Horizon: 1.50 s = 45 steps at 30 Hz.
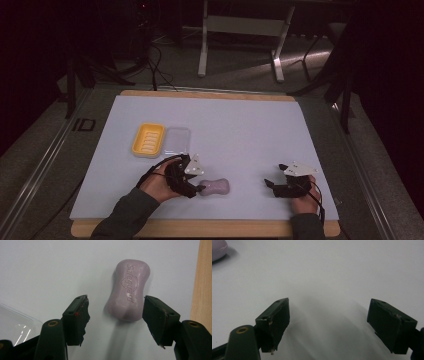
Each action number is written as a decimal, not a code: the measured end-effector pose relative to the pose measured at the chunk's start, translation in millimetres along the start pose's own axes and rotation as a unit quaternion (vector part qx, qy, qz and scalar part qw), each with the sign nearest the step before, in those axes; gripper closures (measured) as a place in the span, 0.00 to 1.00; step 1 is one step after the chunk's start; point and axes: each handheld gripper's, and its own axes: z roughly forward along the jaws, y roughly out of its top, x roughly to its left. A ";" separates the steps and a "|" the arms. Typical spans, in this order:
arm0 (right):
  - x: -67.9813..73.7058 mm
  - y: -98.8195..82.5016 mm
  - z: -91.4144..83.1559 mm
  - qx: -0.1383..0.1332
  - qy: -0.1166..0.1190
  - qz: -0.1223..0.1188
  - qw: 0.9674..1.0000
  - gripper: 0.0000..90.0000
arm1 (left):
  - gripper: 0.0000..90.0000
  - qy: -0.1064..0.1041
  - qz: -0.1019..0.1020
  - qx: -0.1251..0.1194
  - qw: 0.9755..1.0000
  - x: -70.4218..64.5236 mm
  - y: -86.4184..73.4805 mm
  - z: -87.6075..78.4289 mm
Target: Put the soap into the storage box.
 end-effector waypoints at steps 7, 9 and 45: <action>0.2 0.1 0.0 0.002 0.000 -0.001 1.000 0.20 | 0.42 -0.005 0.002 0.004 1.000 -2.0 2.6 5.5; 0.1 0.1 0.0 0.002 -0.001 -0.002 1.000 0.20 | 0.42 -0.007 0.006 0.005 1.000 -2.2 3.8 6.7; 0.4 0.3 0.4 0.005 -0.001 -0.004 1.000 0.20 | 0.33 -0.027 0.025 0.027 0.999 -4.3 22.8 30.1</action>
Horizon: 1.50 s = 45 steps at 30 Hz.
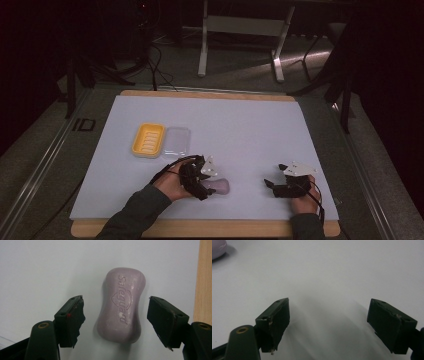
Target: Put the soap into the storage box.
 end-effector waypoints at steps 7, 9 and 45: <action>0.0 0.1 0.3 0.000 0.000 0.000 1.000 0.20 | 0.33 -0.010 0.005 0.012 1.000 0.3 4.5 6.8; 0.1 0.1 0.3 0.001 0.000 0.002 1.000 0.20 | 0.33 -0.015 0.009 0.016 1.000 0.2 5.8 8.5; 0.1 0.4 1.1 0.003 0.001 0.000 1.000 0.20 | 0.43 -0.070 0.041 0.121 0.989 5.4 25.6 46.7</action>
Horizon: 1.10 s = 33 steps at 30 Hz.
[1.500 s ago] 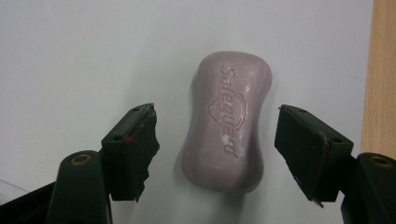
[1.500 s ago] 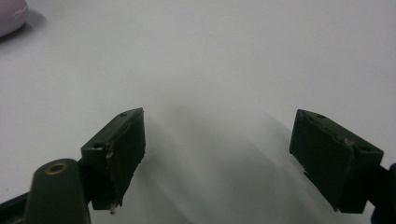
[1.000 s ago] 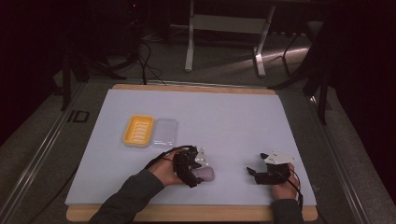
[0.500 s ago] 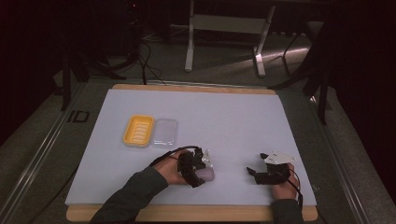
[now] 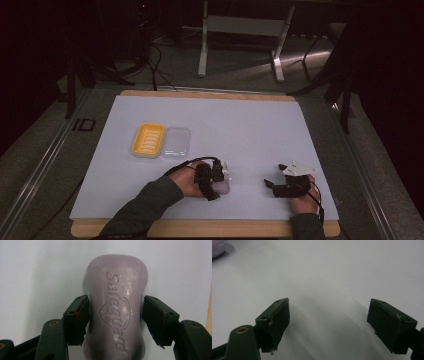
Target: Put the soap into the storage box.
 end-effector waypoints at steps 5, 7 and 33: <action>-0.1 0.0 0.1 0.000 0.000 0.000 1.000 0.20 | 0.44 -0.005 0.001 0.007 1.000 1.5 2.6 0.2; 0.1 0.1 0.2 0.001 0.000 -0.001 1.000 0.20 | 0.45 -0.008 0.001 0.012 1.000 2.0 3.9 0.3; 1.1 0.7 1.8 0.011 -0.003 -0.008 1.000 0.20 | 0.45 -0.014 0.025 0.054 0.998 1.9 14.1 1.1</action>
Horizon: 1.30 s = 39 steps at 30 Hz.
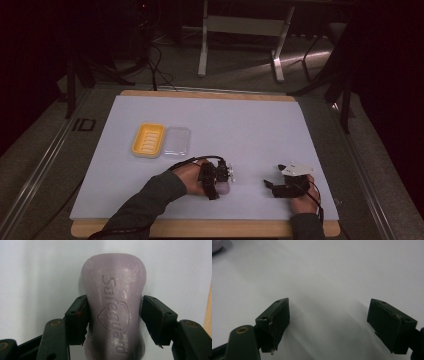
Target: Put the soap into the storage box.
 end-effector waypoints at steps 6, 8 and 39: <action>0.3 0.2 0.4 0.002 -0.001 -0.002 1.000 0.20 | 0.54 -0.001 0.000 -0.005 1.000 2.6 -1.5 -1.3; 0.2 0.2 0.5 0.002 -0.001 -0.003 1.000 0.20 | 0.54 -0.001 0.000 -0.005 1.000 2.6 -1.6 -1.4; 0.3 0.3 0.6 0.003 -0.001 -0.004 1.000 0.20 | 0.55 0.020 0.001 -0.013 1.000 3.6 -9.5 -5.8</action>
